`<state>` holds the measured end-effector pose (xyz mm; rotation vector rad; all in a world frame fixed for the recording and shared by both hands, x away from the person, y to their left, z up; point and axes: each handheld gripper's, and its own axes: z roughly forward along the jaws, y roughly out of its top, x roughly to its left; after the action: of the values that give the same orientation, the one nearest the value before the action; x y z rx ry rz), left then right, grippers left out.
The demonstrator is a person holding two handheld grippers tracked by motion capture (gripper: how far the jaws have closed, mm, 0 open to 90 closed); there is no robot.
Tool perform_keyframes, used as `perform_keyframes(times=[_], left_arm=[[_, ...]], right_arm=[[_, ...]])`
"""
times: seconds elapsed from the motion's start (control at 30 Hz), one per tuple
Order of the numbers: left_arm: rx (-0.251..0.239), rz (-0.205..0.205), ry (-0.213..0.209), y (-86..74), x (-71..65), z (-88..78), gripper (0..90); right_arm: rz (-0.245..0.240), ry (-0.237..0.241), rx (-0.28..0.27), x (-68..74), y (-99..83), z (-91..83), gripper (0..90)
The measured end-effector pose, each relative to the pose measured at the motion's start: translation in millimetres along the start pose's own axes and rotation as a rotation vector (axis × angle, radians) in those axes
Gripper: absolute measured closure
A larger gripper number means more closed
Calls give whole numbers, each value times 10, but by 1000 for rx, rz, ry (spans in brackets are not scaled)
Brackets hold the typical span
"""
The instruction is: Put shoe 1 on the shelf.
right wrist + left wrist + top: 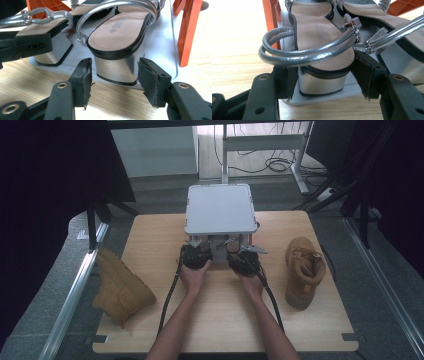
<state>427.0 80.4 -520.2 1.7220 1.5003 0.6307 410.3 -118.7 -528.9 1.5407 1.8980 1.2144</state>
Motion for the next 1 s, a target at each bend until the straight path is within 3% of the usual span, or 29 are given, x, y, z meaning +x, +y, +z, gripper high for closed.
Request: perform_keyframes(times=[0.1, 0.3, 0.47, 0.63, 0.7, 0.9, 1.0], left_arm=[[2, 4, -18, -1, 31, -24, 386], [-42, 11, -47, -93, 120, -188, 417], [-65, 7, -47, -141, 176, -318, 536], [-48, -11, -29, -161, 246, -320, 651], [-50, -26, -44, -174, 272, -309, 677], [-54, -10, -31, -176, 279, -326, 796], [-43, -22, -31, -189, 312, -302, 824]], right_arm=[[-5, 6, -4, -17, -4, -38, 500], [-26, 14, -37, -96, 15, -165, 637], [-32, -11, -29, -172, 22, -210, 734], [-23, -23, -10, -231, 2, -165, 814], [-18, -25, 0, -223, -14, -137, 828], [-13, -36, 1, -228, -37, -84, 850], [-10, -40, 0, -239, -36, -81, 861]])
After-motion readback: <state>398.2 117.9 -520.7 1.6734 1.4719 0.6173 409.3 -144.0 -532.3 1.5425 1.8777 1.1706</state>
